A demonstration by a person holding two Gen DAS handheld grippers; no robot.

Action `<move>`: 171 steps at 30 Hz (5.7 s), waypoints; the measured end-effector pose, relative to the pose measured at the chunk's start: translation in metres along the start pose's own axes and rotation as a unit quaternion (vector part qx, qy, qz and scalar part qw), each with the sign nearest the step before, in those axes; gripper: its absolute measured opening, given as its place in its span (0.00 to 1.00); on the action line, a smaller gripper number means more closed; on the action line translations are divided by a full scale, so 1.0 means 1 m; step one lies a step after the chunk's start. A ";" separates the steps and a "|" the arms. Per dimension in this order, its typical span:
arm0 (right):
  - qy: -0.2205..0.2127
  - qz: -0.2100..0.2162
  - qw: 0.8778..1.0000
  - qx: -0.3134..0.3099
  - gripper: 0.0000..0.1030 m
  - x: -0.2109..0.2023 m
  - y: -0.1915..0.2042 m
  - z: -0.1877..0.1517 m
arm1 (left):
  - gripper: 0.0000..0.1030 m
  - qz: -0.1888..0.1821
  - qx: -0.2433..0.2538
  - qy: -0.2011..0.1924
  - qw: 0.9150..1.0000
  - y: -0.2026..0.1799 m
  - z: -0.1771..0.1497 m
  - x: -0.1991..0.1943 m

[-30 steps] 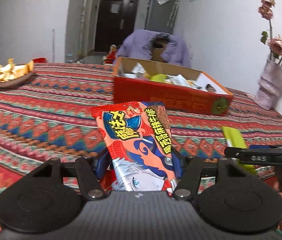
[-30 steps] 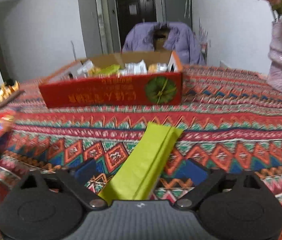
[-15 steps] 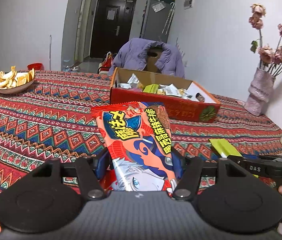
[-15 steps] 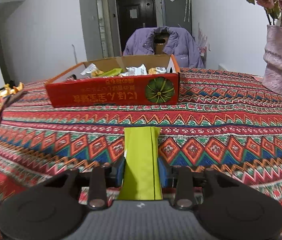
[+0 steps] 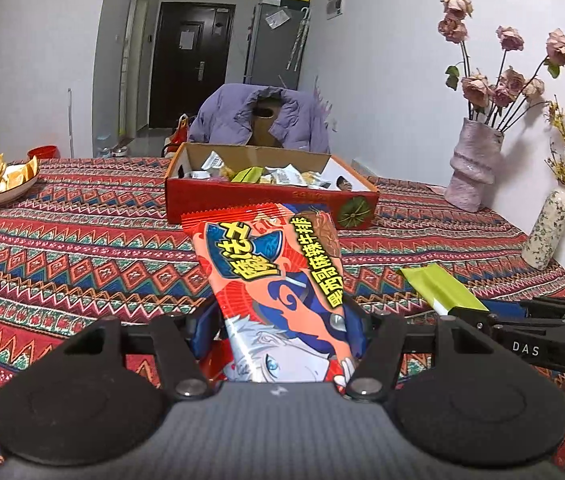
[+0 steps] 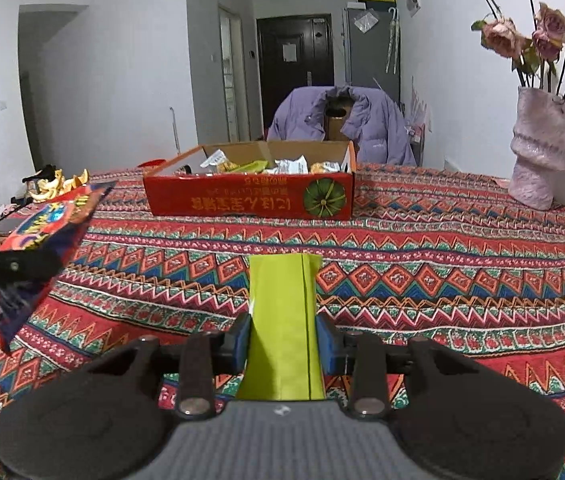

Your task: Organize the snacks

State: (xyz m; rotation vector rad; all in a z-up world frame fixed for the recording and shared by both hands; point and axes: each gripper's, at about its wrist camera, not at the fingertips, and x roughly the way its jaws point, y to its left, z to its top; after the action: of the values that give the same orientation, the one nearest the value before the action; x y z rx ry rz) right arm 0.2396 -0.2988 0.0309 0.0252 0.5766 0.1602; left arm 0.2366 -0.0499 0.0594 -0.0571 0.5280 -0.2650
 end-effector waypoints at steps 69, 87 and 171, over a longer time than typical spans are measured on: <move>0.005 -0.035 0.999 -0.038 0.99 0.164 -0.029 0.219 | 0.87 0.062 0.019 0.042 0.997 0.087 0.190 0.202; -0.042 -0.023 0.999 -0.017 1.00 0.094 -0.007 0.189 | 1.00 0.064 0.023 -0.026 0.997 0.082 0.166 0.121; -0.145 0.003 0.989 -0.030 1.00 -0.182 0.120 -0.149 | 1.00 0.144 0.049 -0.128 0.980 0.022 -0.151 -0.189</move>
State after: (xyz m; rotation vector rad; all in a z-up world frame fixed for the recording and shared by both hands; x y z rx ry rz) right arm -0.0096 -0.2119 0.0124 -0.0075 0.2812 0.1766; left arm 0.0084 0.0237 0.0188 0.0806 0.2610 0.0007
